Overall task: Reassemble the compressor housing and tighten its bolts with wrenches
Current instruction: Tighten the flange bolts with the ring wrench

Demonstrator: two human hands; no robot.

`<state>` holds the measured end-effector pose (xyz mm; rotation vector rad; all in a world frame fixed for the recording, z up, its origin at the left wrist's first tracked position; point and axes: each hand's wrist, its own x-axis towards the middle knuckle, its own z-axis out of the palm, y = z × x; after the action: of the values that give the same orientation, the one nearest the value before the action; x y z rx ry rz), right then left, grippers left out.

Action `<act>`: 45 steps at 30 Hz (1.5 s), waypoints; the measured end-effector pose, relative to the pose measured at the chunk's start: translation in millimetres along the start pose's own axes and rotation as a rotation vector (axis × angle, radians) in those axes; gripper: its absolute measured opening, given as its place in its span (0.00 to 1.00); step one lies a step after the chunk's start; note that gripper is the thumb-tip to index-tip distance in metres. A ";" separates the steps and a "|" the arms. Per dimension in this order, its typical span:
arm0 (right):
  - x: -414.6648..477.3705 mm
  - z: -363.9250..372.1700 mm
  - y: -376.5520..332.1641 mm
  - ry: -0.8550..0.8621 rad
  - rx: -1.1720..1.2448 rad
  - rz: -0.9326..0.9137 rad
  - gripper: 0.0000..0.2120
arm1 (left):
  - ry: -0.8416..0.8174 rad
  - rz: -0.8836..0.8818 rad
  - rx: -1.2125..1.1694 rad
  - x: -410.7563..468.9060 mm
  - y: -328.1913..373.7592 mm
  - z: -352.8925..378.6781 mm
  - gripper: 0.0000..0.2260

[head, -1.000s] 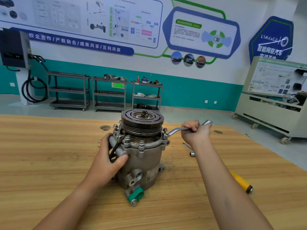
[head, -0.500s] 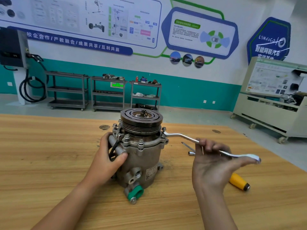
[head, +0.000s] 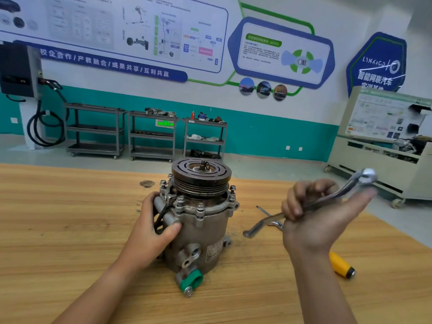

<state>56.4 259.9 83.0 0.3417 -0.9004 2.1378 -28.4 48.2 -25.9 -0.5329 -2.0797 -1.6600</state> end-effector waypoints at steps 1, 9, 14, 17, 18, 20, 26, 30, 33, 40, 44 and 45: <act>7.4 7.3 -4.7 0.005 0.028 -0.020 0.28 | 0.001 0.003 -0.011 -0.3 1.1 0.1 0.29; 62.7 45.7 -5.9 0.100 0.241 0.078 0.28 | -0.016 -0.015 -0.009 0.0 -0.9 -1.6 0.30; 73.0 33.5 14.6 0.084 0.301 0.258 0.29 | -0.004 -0.007 -0.004 0.6 -2.3 -0.8 0.30; 74.2 24.0 18.3 0.108 0.345 0.323 0.28 | -0.003 -0.001 0.006 1.1 -3.0 -1.9 0.30; 74.2 21.8 19.2 0.112 0.351 0.339 0.28 | -0.004 0.004 0.010 1.2 -3.4 -2.4 0.30; 74.9 17.0 20.9 0.108 0.332 0.361 0.29 | -0.009 0.002 0.004 0.9 -2.9 -1.8 0.30; 79.2 12.7 23.1 0.041 0.226 0.382 0.35 | -0.002 0.011 -0.021 -0.2 -1.4 -1.5 0.28; 81.4 6.4 25.6 -0.018 0.181 0.408 0.37 | 0.002 0.012 -0.004 0.8 -2.6 -0.9 0.29; 85.5 1.6 30.1 -0.069 0.208 0.460 0.38 | 0.009 0.017 0.012 0.4 -3.2 0.2 0.30; 85.9 -15.9 45.1 -0.013 0.397 0.584 0.38 | 0.010 0.013 0.023 0.0 -1.8 0.1 0.29; 81.1 -23.3 45.7 0.033 0.434 0.557 0.38 | 0.009 0.009 0.016 0.1 -1.5 0.3 0.28; 79.9 -23.3 43.4 0.026 0.415 0.534 0.38 | 0.009 0.012 0.013 0.2 -0.8 0.5 0.28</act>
<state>-27.8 301.2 85.1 0.2986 -0.5629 2.8241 -29.0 48.5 -26.5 -0.5320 -2.0753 -1.6384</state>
